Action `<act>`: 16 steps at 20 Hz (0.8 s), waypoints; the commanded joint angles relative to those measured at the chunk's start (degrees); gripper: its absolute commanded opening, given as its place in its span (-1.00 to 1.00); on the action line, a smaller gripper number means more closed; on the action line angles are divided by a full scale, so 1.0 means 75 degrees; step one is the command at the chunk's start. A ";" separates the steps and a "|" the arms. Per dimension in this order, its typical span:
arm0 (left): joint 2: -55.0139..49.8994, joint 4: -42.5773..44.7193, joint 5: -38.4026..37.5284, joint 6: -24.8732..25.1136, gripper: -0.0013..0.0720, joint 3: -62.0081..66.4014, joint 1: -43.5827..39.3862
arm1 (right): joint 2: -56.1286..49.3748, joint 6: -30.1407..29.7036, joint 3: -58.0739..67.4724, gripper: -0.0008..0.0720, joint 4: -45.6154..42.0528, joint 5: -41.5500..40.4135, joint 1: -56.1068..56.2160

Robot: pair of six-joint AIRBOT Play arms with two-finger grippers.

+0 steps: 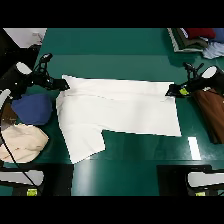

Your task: Fold the shirts.

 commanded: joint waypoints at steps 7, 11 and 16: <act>0.1950 0.0632 -0.2381 -0.1107 0.50 -0.1017 -0.0012 | 0.2069 -0.0361 -0.0434 0.06 0.0017 0.2294 -0.0883; 0.3853 0.0530 -0.2439 -0.1629 0.50 -0.3576 -0.0012 | 0.3284 -0.0682 -0.1577 0.06 0.0251 0.1953 -0.1003; 0.4919 0.0548 -0.2226 -0.1862 0.50 -0.5788 -0.0009 | 0.3771 -0.0962 -0.2314 0.06 0.1084 0.1746 -0.1000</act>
